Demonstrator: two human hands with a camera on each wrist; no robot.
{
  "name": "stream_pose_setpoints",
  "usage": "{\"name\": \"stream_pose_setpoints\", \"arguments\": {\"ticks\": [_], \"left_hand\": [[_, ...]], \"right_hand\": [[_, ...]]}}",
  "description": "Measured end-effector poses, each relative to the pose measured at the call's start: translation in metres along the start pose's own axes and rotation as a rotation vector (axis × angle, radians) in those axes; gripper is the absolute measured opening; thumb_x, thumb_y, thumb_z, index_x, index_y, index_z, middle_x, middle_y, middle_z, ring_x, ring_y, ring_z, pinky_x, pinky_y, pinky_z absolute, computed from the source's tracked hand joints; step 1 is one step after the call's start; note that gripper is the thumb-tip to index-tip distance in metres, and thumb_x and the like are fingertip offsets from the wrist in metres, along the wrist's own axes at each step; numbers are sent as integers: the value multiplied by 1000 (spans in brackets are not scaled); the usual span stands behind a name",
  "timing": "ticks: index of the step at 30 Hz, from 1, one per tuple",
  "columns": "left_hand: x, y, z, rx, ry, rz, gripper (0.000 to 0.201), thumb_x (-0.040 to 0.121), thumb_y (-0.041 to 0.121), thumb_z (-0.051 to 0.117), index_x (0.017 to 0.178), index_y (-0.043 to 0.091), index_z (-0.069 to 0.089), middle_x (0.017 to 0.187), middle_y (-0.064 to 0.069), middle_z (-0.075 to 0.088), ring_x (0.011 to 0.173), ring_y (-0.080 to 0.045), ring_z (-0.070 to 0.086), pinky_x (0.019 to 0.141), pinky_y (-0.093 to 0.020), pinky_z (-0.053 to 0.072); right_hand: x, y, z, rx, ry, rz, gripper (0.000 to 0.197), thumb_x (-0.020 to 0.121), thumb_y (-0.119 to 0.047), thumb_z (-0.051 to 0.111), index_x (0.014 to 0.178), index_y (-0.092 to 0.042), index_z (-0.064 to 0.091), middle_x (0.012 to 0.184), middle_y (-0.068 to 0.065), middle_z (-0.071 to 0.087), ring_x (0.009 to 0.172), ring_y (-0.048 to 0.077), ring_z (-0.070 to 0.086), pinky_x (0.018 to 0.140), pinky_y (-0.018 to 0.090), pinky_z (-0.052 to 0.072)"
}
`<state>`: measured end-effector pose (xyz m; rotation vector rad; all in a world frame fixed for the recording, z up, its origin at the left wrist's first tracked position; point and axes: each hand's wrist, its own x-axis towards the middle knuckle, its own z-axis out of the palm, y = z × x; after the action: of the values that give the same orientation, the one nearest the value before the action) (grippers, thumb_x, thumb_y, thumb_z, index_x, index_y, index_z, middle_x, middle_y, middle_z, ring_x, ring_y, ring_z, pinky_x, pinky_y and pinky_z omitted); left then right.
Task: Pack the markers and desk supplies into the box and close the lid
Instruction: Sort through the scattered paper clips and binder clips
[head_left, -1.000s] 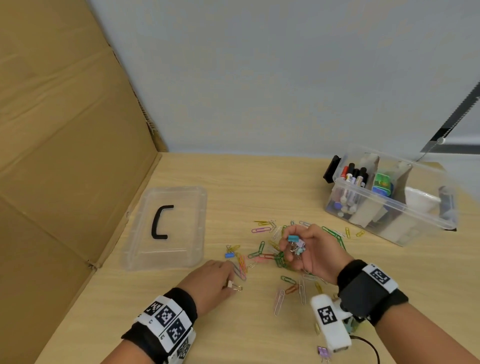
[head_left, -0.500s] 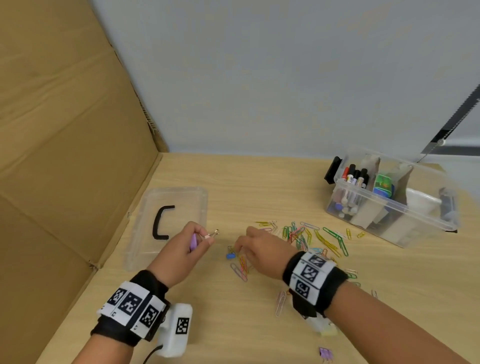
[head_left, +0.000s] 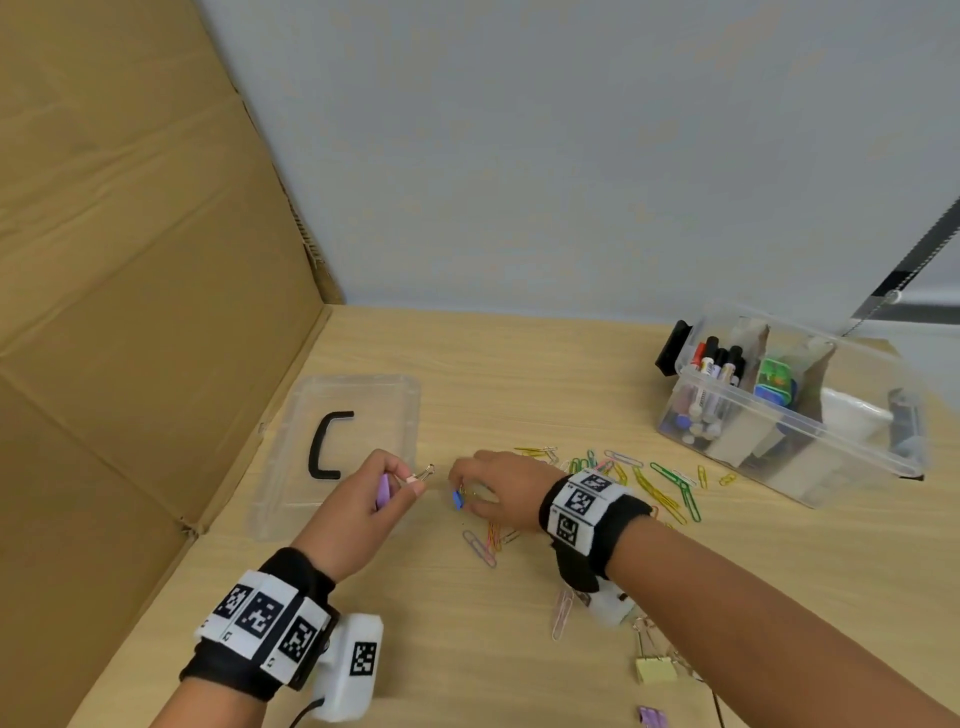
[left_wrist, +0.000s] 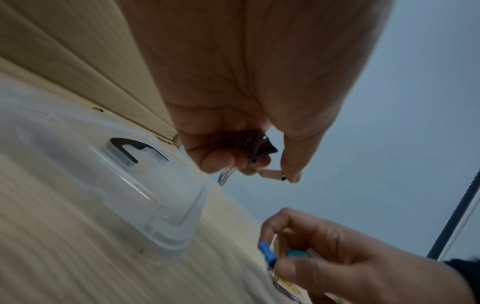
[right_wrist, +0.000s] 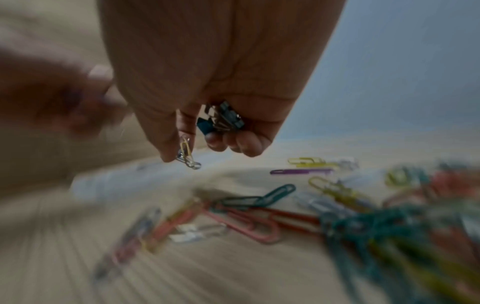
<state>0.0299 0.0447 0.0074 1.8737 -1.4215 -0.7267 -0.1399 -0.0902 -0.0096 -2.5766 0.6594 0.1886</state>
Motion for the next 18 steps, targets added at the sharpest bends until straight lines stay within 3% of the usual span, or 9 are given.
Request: {"name": "stream_pose_setpoints", "arguments": {"ticks": [3,5,8,12,15,18], "left_hand": [[0,4,4,12,-13,-12,14,92,36,54,94,23,51,83,-17,60,77,-26,59,73,-34,49],[1,6,8,18,-20,-14,14,92,37,54,94,24,51,82,-16,60,73,-22,58,70,-30,48],[4,9,15,51,-25,-17,15,92,37,54,94,23,51,73,-10,54,64,-9,49,60,-16,39],[8,10,17,60,-2,-16,17,93,36,53,95,20,51,70,-3,50,60,-8,45,56,-13,38],[9,10,17,46,14,-4,17,93,35,54,95,18,52,70,-3,50,60,-8,45,56,-11,39],[8,9,17,31,15,0,16,92,35,54,94,19,52,70,-2,49,61,-8,45,57,-11,39]], "right_hand": [[-11,10,-4,386,153,57,13,90,-28,52,102,-25,54,71,-3,44,63,16,41,63,31,39],[-18,15,-5,477,187,106,10,91,-25,52,98,-21,58,65,-7,40,59,13,37,62,28,37],[-24,24,-1,387,183,164,14,90,-21,53,103,-16,58,65,-8,39,56,10,37,62,29,37],[-27,27,1,270,193,178,19,88,-23,56,107,-21,57,75,-12,41,64,9,43,70,31,43],[-27,16,4,119,97,106,25,87,-36,59,110,-28,54,98,-5,52,88,17,53,76,32,46],[-19,3,11,-67,6,55,28,88,-36,58,113,-24,54,110,3,53,97,23,54,70,32,41]]}}
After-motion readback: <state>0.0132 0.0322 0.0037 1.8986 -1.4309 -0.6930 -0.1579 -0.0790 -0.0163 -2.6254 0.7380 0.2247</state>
